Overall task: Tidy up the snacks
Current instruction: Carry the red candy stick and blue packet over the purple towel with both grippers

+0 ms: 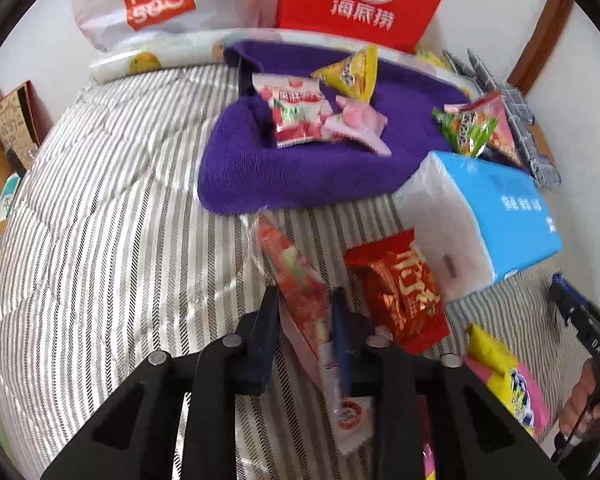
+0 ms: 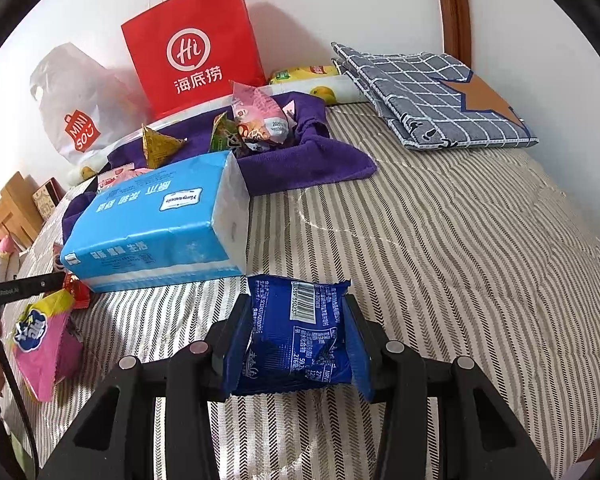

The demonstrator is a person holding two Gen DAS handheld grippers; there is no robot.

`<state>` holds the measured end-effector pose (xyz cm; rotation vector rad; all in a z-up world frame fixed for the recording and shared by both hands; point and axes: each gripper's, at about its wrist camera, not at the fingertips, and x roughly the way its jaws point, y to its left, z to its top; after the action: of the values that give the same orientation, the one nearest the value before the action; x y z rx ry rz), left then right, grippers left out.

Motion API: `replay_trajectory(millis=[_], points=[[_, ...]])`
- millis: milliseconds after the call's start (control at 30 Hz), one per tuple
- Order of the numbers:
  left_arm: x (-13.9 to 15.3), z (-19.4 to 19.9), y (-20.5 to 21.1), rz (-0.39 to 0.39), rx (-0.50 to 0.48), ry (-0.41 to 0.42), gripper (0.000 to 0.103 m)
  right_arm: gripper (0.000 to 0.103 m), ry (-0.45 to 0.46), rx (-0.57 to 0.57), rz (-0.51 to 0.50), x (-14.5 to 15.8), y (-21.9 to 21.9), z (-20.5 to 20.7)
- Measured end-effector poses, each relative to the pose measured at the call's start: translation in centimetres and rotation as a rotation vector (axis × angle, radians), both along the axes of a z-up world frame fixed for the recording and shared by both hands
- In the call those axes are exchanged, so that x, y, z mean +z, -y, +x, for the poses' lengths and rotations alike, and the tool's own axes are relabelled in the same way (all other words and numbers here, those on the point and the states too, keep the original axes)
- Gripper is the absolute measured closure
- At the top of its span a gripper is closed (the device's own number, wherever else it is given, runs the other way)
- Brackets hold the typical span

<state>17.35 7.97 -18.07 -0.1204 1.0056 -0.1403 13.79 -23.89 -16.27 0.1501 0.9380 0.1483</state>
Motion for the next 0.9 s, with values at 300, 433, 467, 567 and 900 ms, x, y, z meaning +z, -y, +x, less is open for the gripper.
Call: replay_trajectory(millis=[300,433,467,567,900], points=[[-0.6,-0.8,3.1,0.169,0.011,0.103,0.079,0.059,0.007,0.023,-0.068,-0.8,-1.2,0.4],[-0.9,-1.2,2.9,0.155,0.026,0.147,0.079,0.059,0.003,0.027,-0.092,-1.0,-1.2,0.5],[-1.0,-1.4,2.9,0.156,0.032,0.162,0.078,0.059,0.002,0.028,-0.097,-1.0,-1.3,0.5],[-1.0,-1.4,3.1,0.162,0.041,0.165,0.078,0.059,0.003,0.027,-0.109,-1.0,-1.4,0.5],[-1.1,-1.3,3.0,0.148,0.043,0.164,0.077,0.058,-0.019,0.040,-0.088,-1.0,-1.2,0.7]])
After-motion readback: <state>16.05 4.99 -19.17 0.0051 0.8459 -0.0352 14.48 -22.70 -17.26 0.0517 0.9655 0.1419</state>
